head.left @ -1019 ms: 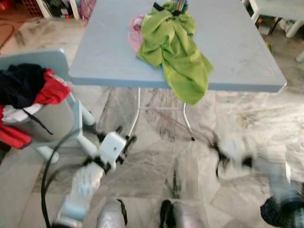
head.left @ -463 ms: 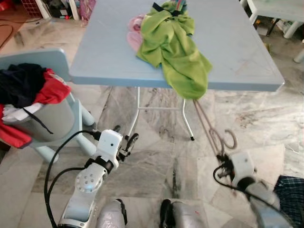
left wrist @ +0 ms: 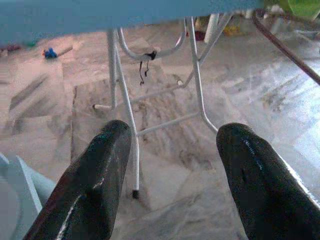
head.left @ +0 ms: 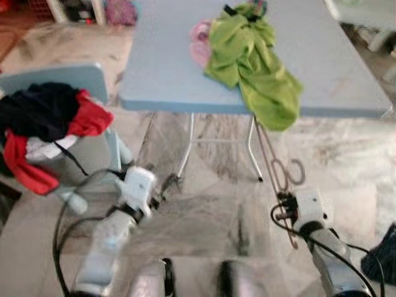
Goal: Hang hanger
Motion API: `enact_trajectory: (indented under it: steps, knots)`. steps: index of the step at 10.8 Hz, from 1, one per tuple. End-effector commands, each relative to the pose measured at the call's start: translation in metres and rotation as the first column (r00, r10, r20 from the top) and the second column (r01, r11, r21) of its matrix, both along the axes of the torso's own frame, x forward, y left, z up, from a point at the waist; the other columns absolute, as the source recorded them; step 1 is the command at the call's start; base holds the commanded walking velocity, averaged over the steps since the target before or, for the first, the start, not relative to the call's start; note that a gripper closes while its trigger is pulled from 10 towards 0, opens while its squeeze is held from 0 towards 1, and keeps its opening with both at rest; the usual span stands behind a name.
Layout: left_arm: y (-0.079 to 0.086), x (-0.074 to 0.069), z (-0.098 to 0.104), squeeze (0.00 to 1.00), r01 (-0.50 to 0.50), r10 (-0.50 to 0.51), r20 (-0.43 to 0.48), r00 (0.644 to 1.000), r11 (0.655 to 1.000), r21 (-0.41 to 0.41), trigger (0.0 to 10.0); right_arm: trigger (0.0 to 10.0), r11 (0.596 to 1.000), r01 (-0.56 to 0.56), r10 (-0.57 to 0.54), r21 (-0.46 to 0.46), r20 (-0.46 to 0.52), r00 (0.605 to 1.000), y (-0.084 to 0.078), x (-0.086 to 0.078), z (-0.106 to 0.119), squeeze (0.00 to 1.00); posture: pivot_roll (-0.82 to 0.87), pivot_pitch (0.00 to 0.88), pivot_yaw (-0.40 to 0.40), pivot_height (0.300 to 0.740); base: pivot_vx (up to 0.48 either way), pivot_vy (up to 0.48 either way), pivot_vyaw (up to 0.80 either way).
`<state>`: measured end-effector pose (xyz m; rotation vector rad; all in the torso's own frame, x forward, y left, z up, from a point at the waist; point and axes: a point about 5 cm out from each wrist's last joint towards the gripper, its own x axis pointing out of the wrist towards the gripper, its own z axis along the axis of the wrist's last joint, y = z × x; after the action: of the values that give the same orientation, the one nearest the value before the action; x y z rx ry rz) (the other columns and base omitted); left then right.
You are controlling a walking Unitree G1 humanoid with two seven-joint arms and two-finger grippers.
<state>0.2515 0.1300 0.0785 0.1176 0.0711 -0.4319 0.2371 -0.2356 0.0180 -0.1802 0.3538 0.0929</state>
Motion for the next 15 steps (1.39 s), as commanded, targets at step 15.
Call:
enact_trajectory:
  steps: [15]
  knots:
    - [-0.015, -0.010, 0.002, 0.00, 0.146, -0.146, -0.016, 0.989, 0.989, -0.022, 10.0, 10.0, 0.976, 0.218, -0.218, 0.026, -0.021, 0.976, -0.002, 0.007, 0.002, 0.00, 0.00, 0.200, -0.043, 0.740, 0.134, 0.338, -0.78]
